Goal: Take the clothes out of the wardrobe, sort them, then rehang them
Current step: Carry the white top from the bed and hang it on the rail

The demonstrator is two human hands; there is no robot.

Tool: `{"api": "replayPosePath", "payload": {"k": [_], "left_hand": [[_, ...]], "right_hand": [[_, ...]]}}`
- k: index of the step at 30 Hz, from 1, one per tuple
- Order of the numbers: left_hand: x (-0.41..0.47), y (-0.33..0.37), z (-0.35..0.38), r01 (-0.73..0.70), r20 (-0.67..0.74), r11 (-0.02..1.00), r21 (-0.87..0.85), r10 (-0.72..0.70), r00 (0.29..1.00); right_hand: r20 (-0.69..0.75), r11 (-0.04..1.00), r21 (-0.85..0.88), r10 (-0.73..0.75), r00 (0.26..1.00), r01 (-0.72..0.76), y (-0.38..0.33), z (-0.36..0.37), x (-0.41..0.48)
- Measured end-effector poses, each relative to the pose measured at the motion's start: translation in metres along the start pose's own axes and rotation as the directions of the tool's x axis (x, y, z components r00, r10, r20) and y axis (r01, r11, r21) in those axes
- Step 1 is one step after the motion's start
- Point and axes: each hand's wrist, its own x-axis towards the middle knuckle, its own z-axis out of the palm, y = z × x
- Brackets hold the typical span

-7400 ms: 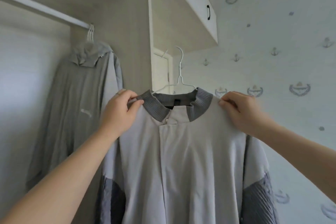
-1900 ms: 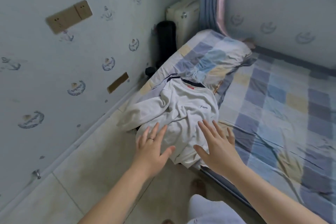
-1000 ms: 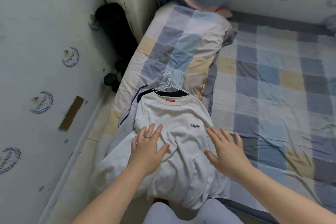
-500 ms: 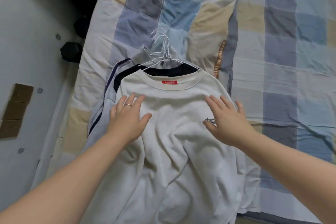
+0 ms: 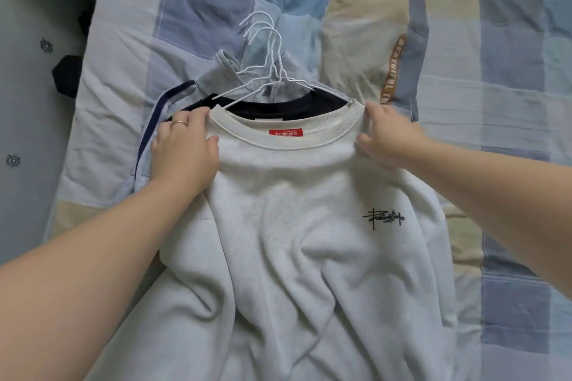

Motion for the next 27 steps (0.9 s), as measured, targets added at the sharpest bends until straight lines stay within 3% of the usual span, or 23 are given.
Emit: {"api": "replayPosePath", "payload": {"k": [5, 15, 21, 27], "left_hand": [[0.009, -0.004, -0.01, 0.013, 0.005, 1.0, -0.022, -0.013, 1.0], [-0.057, 0.004, -0.086, -0.01, 0.025, 0.984, -0.18, 0.015, 1.0], [-0.168, 0.027, -0.157, 0.055, -0.008, 0.971, -0.231, -0.058, 0.998], [-0.319, 0.033, -0.205, 0.16, -0.078, 0.923, -0.351, -0.199, 0.977]], "right_hand": [[-0.117, 0.99, 0.138, 0.047, 0.992, -0.03, 0.002, -0.013, -0.004], [-0.092, 0.941, 0.296, -0.142, 0.986, 0.163, 0.024, -0.09, -0.093], [-0.114, 0.928, 0.264, -0.239, 0.964, 0.262, 0.04, -0.153, -0.191], [-0.097, 0.874, 0.204, -0.43, 0.898, 0.441, 0.057, -0.198, -0.297]]}}
